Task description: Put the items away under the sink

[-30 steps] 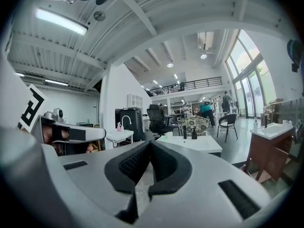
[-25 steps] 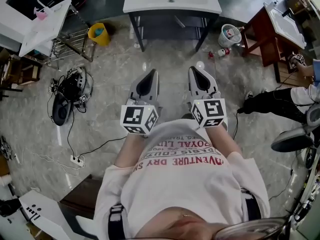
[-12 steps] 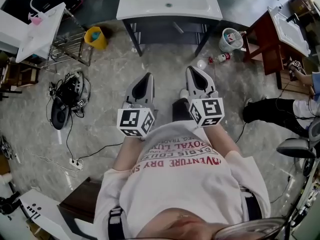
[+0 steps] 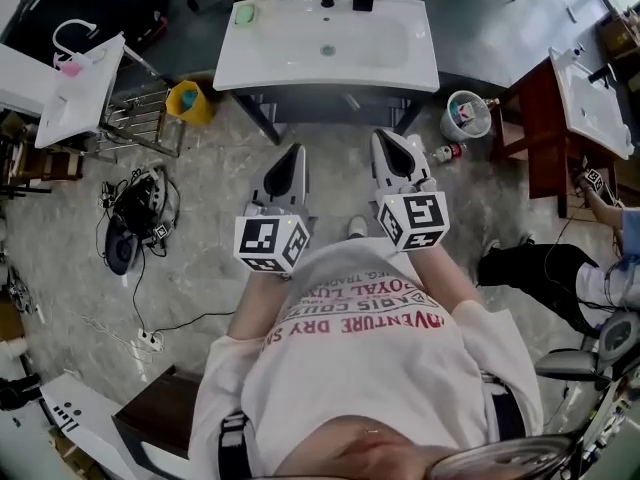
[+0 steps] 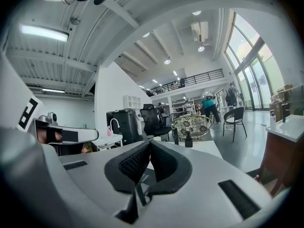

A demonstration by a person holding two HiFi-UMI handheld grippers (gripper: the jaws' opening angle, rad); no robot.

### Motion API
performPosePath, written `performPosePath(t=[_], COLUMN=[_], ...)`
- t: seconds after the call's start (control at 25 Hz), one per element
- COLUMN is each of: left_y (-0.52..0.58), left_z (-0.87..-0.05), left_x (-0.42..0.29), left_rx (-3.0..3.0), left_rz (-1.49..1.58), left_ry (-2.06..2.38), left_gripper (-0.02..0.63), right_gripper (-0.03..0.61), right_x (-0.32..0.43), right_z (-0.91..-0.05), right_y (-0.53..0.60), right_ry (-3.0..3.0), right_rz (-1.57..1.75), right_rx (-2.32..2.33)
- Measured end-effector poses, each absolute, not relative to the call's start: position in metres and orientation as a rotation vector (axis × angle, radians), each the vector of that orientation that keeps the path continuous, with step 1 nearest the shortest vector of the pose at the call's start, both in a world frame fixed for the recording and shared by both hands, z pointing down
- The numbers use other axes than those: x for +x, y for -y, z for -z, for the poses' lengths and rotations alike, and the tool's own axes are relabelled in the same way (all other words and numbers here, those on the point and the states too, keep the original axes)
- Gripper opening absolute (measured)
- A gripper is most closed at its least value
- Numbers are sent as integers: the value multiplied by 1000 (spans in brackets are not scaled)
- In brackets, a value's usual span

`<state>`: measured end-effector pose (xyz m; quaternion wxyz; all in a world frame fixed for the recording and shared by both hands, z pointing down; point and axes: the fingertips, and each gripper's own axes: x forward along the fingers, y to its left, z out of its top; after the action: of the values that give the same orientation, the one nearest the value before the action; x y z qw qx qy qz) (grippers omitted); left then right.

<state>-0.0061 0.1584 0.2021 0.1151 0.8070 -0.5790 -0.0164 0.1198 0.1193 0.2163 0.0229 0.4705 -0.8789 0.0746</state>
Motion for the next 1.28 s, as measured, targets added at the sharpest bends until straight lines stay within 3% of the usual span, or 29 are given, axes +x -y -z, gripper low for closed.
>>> performPosePath(t=[0.6,1.28], left_y=[0,224], left_z=[-229,-258], left_x=[44,-19], left_rx=[2347,2450], left_rz=[-1,-76], left_ry=[1619,1369], left_gripper=[23,23], right_gripper=[25,25], right_x=[171,112], right_z=[-249,-260], right_y=[31,230], right_ry=[2640,2447], right_rz=[-309,-298], right_rx=[1460,1721])
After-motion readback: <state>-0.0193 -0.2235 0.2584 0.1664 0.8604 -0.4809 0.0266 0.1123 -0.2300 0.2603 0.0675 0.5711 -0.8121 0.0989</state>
